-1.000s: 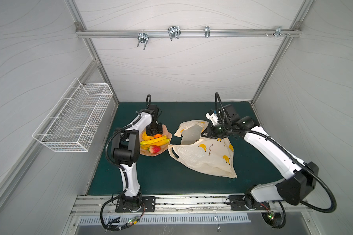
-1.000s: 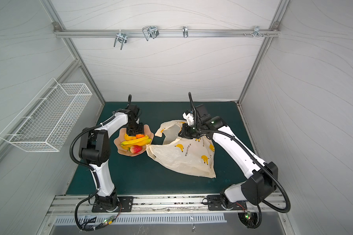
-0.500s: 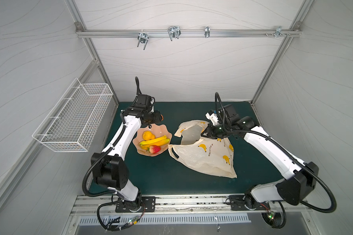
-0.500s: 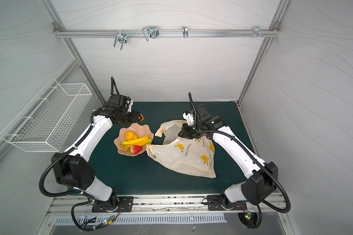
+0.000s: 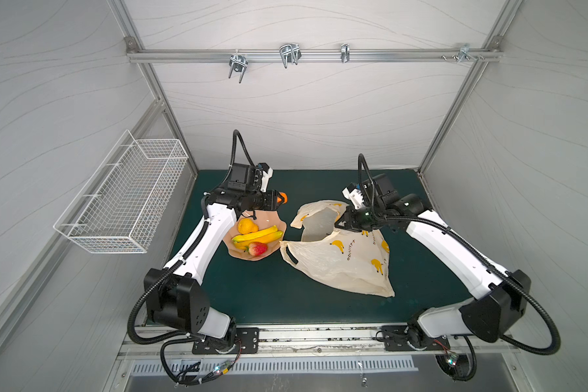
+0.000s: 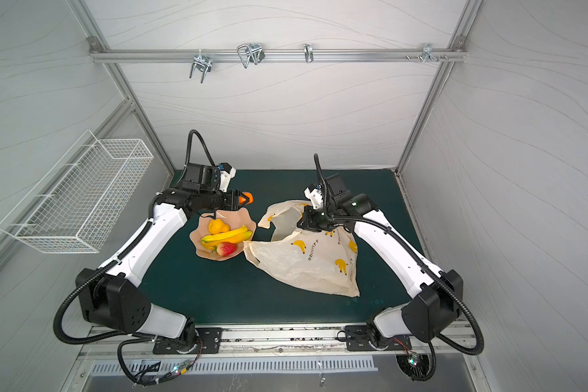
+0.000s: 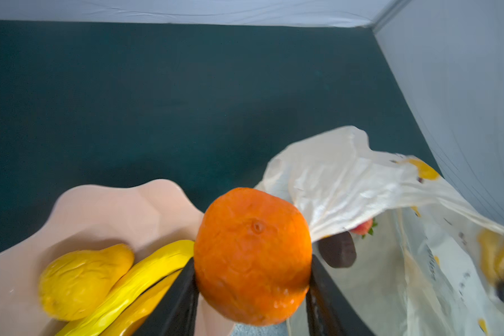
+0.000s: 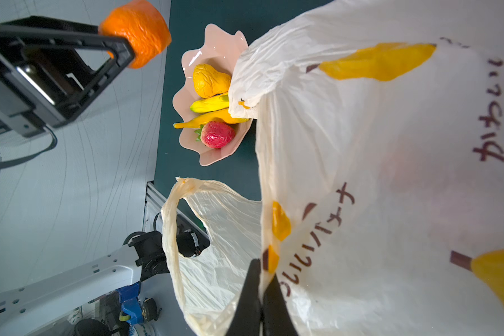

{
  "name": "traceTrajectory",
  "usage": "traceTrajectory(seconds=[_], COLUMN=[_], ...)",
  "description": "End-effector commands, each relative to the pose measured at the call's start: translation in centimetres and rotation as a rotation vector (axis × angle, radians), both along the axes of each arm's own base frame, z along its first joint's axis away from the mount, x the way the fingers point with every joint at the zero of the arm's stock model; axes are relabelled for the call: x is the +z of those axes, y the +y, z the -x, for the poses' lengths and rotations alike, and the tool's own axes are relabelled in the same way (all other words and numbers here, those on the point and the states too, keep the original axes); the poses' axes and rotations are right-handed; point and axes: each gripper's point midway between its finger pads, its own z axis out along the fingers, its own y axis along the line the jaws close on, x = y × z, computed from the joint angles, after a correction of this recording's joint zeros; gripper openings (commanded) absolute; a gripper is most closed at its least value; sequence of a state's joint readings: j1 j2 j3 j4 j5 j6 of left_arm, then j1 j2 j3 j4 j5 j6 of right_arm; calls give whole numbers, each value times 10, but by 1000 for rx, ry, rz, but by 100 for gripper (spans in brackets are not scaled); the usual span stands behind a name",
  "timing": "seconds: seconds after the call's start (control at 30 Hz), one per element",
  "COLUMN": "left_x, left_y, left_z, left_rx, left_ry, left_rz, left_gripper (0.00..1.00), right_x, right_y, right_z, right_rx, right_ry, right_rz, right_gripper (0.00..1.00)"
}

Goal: Place the fruits into the plastic bag
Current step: Place the fruit in the plastic bag.

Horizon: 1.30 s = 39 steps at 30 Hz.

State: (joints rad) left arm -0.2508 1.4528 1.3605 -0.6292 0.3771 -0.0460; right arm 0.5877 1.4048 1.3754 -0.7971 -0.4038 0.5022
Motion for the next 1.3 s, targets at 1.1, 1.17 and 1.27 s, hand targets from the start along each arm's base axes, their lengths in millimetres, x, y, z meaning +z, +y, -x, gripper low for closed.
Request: traceTrajectory(seconds=[1.1, 1.17, 1.27], left_x=[-93, -100, -107], left_y=[-105, -109, -113], left_z=[104, 105, 106], left_rx=[-575, -577, -579], left_ry=[25, 42, 59], left_rz=[-258, -261, -267], left_gripper=[38, 38, 38], right_x=[18, 18, 19], right_y=[1, 2, 3], right_z=[6, 6, 6], right_rx=[29, 31, 27], right_ry=[-17, -14, -12], right_rz=[-33, -38, -46], right_gripper=[0, 0, 0])
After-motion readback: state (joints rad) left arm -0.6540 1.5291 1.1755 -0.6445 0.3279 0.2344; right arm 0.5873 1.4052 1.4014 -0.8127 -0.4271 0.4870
